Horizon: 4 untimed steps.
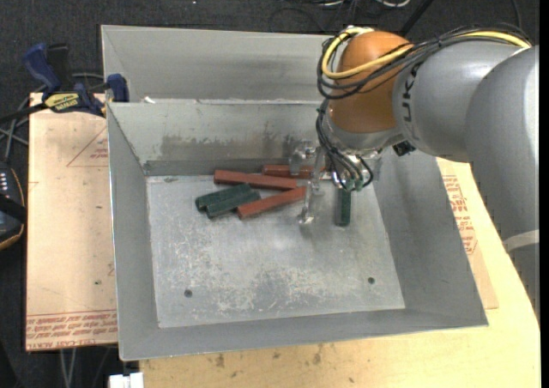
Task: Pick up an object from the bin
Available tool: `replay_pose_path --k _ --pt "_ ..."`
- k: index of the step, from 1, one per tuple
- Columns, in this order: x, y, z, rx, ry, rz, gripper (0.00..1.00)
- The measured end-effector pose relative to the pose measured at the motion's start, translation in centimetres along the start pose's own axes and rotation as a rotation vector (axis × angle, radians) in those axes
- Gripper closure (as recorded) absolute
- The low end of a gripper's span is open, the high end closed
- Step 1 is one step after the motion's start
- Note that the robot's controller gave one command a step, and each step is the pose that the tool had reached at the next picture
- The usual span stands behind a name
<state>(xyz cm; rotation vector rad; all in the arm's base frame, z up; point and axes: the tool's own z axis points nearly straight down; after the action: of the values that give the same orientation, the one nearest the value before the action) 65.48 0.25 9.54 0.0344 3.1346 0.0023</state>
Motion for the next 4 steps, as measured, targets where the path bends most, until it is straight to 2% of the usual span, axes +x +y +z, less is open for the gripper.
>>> replay_pose_path --k 1,2,3,4 --pt "0.2 1.2 -1.8 0.000 0.009 -0.075 0.00" --pt "0.2 3.4 -2.3 0.000 0.000 -0.112 0.00" --pt "1.2 3.8 2.5 -0.001 -0.001 -0.065 0.00" --pt "0.7 5.4 2.2 0.001 -0.002 -0.202 1.00"
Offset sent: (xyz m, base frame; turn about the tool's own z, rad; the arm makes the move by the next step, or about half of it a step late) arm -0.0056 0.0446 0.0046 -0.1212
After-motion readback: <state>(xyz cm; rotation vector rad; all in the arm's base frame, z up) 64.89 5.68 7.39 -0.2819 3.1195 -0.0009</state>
